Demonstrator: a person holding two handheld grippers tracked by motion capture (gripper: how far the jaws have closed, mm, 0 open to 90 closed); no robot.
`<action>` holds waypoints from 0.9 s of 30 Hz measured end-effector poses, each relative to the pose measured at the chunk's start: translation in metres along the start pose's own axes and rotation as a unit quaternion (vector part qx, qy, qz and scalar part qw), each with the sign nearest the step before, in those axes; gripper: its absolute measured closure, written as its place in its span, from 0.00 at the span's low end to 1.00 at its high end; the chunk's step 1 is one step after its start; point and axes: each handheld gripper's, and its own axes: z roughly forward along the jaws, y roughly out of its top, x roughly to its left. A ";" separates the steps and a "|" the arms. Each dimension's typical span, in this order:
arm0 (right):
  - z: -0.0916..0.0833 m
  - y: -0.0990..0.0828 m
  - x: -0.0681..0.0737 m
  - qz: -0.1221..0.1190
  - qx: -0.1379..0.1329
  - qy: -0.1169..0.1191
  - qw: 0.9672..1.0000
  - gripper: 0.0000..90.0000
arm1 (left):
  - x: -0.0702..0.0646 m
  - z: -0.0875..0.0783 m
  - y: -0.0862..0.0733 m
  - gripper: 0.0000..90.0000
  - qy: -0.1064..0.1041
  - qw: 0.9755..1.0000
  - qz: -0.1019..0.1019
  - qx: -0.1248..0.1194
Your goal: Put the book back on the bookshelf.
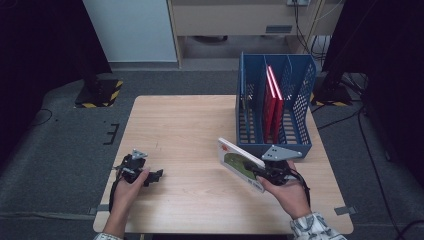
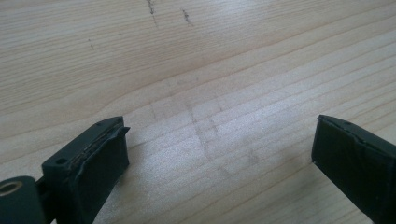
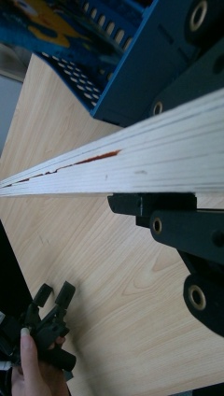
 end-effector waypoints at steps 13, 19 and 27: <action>-0.038 -0.010 -0.014 0.031 -0.011 -0.021 0.999 0.84 | 0.000 0.001 -0.001 0.04 0.019 1.000 0.010 0.005; -0.053 -0.001 -0.015 0.038 -0.021 -0.032 0.999 0.84 | -0.005 0.003 -0.004 0.01 0.028 1.000 0.006 -0.007; -0.063 0.018 -0.021 0.032 -0.035 -0.042 0.998 0.84 | -0.006 0.005 -0.005 0.00 0.032 0.999 0.008 -0.012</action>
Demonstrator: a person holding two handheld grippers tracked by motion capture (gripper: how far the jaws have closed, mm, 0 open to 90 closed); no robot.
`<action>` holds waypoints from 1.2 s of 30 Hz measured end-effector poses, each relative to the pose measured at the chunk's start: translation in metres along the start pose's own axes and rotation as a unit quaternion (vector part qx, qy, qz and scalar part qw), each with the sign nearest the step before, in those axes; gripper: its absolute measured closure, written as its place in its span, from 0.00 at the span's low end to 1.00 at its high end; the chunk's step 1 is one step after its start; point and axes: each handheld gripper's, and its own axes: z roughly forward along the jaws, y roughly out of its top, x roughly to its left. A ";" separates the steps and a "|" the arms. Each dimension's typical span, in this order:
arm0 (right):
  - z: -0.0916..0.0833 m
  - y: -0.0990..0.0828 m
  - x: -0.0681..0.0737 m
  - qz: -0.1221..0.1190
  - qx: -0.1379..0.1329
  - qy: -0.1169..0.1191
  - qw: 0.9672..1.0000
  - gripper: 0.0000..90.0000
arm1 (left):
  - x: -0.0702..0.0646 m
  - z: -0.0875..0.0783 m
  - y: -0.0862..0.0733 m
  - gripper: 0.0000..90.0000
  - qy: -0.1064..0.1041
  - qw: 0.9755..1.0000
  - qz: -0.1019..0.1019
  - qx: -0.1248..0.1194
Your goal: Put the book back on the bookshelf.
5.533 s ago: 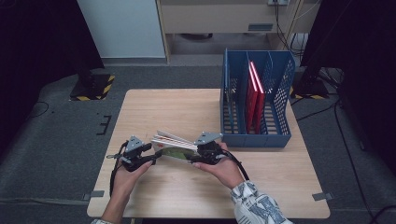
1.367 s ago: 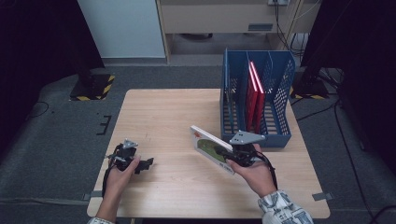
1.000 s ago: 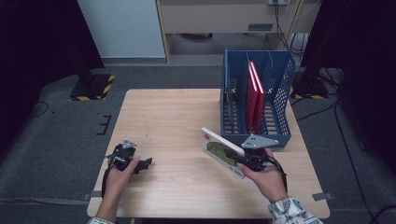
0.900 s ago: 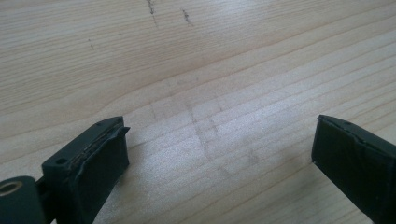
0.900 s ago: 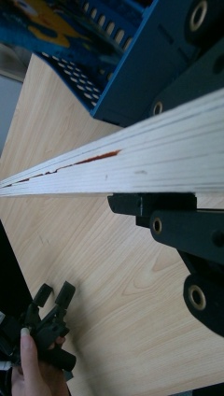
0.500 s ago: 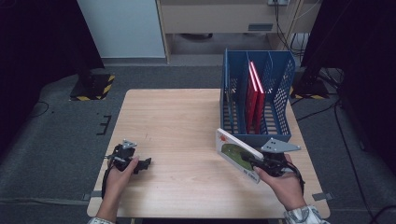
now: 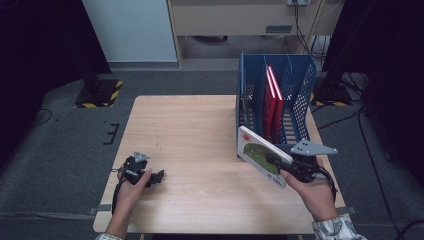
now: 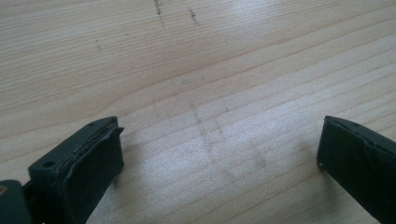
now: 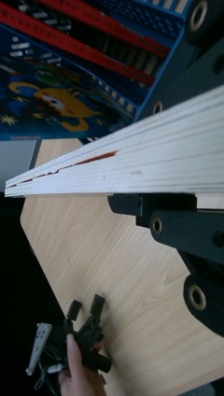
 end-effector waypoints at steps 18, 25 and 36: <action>-0.022 0.011 -0.026 0.019 -0.013 -0.044 0.999 0.84 | 0.000 0.000 -0.001 0.00 0.001 1.000 0.000 -0.005; -0.029 0.013 -0.033 0.024 -0.016 -0.055 0.998 0.84 | 0.000 0.001 -0.001 0.00 0.001 1.000 0.000 -0.006; -0.034 0.010 -0.044 0.033 -0.015 -0.073 0.997 0.84 | 0.000 0.001 -0.001 0.00 0.000 1.000 0.001 -0.007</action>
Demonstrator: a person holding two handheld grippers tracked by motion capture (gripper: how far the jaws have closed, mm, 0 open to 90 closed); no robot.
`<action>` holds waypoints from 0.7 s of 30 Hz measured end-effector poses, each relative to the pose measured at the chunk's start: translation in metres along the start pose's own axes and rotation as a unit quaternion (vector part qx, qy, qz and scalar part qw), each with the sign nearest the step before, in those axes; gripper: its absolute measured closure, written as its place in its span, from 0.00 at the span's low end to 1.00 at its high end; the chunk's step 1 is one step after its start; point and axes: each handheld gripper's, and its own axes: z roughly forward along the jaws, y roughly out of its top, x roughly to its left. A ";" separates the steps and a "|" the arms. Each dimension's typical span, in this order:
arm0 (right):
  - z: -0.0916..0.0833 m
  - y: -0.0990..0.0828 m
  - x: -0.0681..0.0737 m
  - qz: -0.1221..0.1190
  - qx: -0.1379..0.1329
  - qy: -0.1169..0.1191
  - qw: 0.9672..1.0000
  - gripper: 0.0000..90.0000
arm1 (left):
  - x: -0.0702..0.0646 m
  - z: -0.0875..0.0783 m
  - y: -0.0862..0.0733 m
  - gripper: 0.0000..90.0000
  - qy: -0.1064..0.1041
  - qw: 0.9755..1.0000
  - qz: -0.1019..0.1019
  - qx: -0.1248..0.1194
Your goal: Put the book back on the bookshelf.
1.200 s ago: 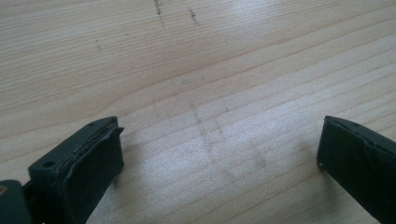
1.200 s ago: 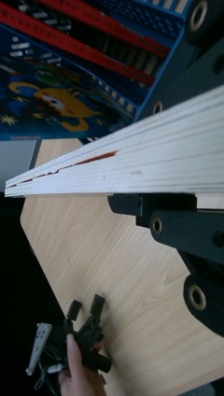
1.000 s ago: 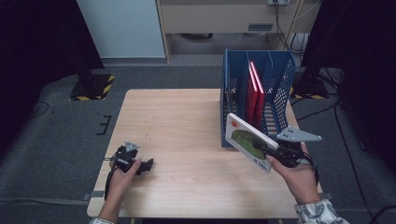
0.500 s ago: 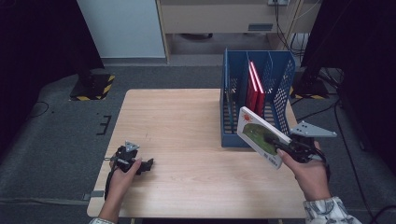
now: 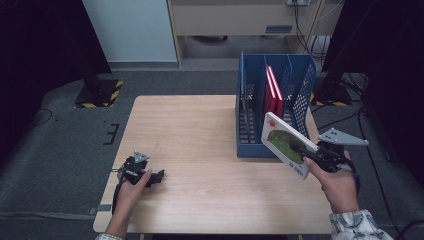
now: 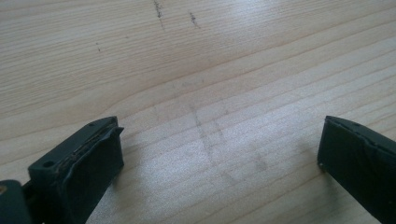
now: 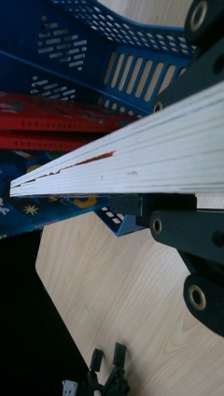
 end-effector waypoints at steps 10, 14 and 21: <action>-0.008 -0.001 -0.010 0.007 -0.002 -0.017 1.000 0.84 | 0.000 0.000 0.000 0.00 0.000 1.000 0.000 -0.001; -0.013 -0.002 -0.013 0.009 -0.002 -0.026 1.000 0.84 | 0.000 0.000 0.000 0.00 -0.001 1.000 0.001 -0.001; -0.017 -0.002 -0.017 0.012 -0.005 -0.036 0.999 0.84 | 0.000 0.001 0.000 0.00 -0.001 1.000 0.001 -0.003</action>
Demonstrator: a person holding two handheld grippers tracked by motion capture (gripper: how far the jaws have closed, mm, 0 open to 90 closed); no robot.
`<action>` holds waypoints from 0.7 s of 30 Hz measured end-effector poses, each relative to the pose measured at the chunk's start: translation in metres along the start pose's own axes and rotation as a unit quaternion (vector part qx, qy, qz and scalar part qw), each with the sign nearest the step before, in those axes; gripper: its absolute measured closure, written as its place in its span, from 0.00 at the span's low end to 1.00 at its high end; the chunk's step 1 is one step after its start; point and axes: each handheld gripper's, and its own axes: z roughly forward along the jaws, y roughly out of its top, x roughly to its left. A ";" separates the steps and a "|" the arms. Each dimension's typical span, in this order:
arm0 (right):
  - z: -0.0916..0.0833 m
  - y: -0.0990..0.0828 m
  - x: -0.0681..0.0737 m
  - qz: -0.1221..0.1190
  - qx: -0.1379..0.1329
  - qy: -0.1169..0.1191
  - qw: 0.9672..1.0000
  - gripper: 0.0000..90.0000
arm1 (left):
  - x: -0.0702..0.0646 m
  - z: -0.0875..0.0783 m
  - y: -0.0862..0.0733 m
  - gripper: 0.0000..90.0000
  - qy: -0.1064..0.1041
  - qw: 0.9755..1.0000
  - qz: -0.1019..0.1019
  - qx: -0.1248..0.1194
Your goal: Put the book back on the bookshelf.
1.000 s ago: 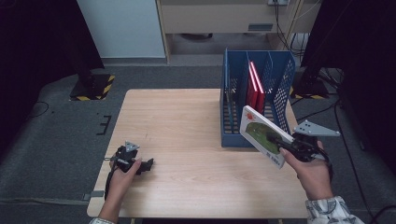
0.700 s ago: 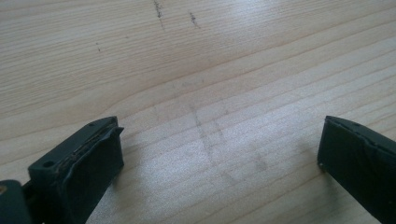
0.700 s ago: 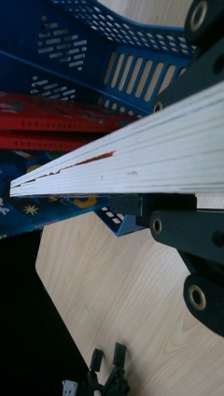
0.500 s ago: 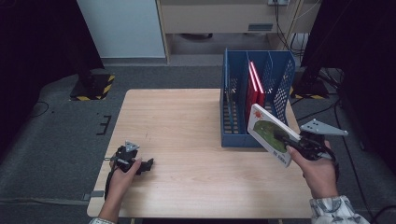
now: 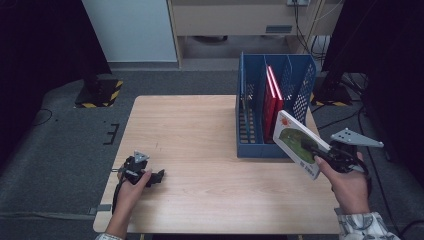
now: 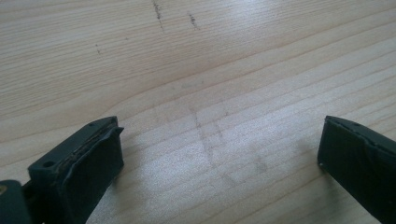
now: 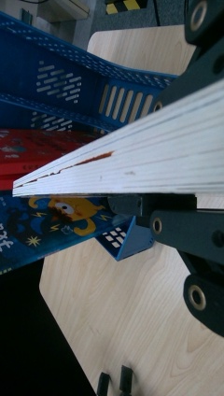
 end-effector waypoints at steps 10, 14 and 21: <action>-0.001 0.007 -0.010 0.009 -0.012 -0.028 1.000 0.84 | 0.000 0.001 -0.002 0.00 -0.002 1.000 0.003 -0.009; -0.001 0.009 -0.013 0.009 -0.013 -0.040 0.999 0.84 | 0.000 0.001 -0.002 0.00 -0.003 1.000 0.003 -0.010; 0.000 0.015 -0.019 0.009 -0.014 -0.054 0.998 0.84 | 0.000 0.001 -0.002 0.00 -0.003 1.000 0.004 -0.010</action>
